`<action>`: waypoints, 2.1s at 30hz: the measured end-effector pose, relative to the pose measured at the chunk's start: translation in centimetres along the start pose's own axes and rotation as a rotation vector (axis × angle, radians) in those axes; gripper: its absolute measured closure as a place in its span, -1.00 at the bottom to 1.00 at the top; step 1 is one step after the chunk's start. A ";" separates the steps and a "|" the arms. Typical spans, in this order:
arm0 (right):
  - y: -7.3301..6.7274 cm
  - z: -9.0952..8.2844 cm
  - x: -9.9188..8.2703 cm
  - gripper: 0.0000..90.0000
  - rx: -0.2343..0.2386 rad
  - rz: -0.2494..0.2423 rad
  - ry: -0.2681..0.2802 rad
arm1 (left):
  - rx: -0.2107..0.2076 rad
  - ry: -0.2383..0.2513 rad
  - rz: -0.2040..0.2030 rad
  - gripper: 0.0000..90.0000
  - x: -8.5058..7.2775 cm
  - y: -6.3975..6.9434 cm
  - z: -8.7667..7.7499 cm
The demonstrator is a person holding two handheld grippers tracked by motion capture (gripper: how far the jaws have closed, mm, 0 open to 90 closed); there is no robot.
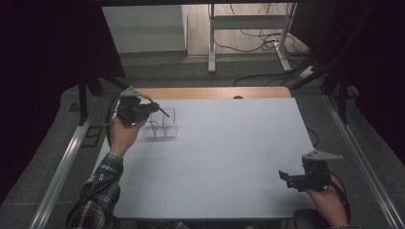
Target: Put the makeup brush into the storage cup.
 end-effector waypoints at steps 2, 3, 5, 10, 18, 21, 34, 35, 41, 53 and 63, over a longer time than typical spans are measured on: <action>0.1 -0.1 0.0 -1.00 -0.004 0.005 0.005 | 0.001 -0.002 -0.004 0.84 0.0 -0.1 0.3; 0.1 -0.1 0.0 -1.00 -0.004 0.006 0.006 | 0.003 -0.005 -0.005 0.84 0.0 -0.1 0.4; 0.1 -0.1 0.0 -1.00 -0.005 0.008 0.005 | 0.005 -0.010 -0.008 0.84 -0.1 -0.1 0.6; 0.2 -0.1 0.0 -1.00 -0.005 0.007 0.006 | 0.011 -0.019 -0.011 0.84 -0.3 -0.2 1.3; 0.2 0.0 0.0 -1.00 -0.001 0.009 0.000 | 0.020 -0.041 -0.005 0.84 -0.7 0.0 2.5; 0.2 0.0 -0.1 -1.00 0.001 0.009 -0.001 | 0.022 -0.048 -0.002 0.84 -0.8 0.1 3.0; 0.1 0.1 -0.1 -1.00 0.007 0.010 -0.010 | 0.018 -0.095 0.012 0.84 -1.7 0.6 4.7; 0.1 0.2 -0.1 -1.00 0.008 0.010 -0.010 | 0.019 -0.101 0.013 0.84 -1.8 0.6 4.9; 0.1 0.2 -0.1 -1.00 0.010 0.009 -0.016 | 0.012 -0.117 0.012 0.84 -2.2 0.8 5.5; 0.1 0.2 -0.2 -1.00 0.015 0.008 -0.018 | 0.035 -0.065 -0.003 -0.69 -1.7 0.7 5.4; 0.1 0.2 -0.1 -1.00 0.020 0.008 -0.007 | 0.029 -0.086 0.015 -0.97 -1.9 0.8 5.2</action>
Point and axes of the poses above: each handheld gripper's, and its own axes: z roughly forward along the jaws, x roughly out of its top, y roughly to its right, the point moved 1 cm from there along z, roughly forward along the jaws, and after that the axes turned 3 degrees about x, right-handed, at the moved point
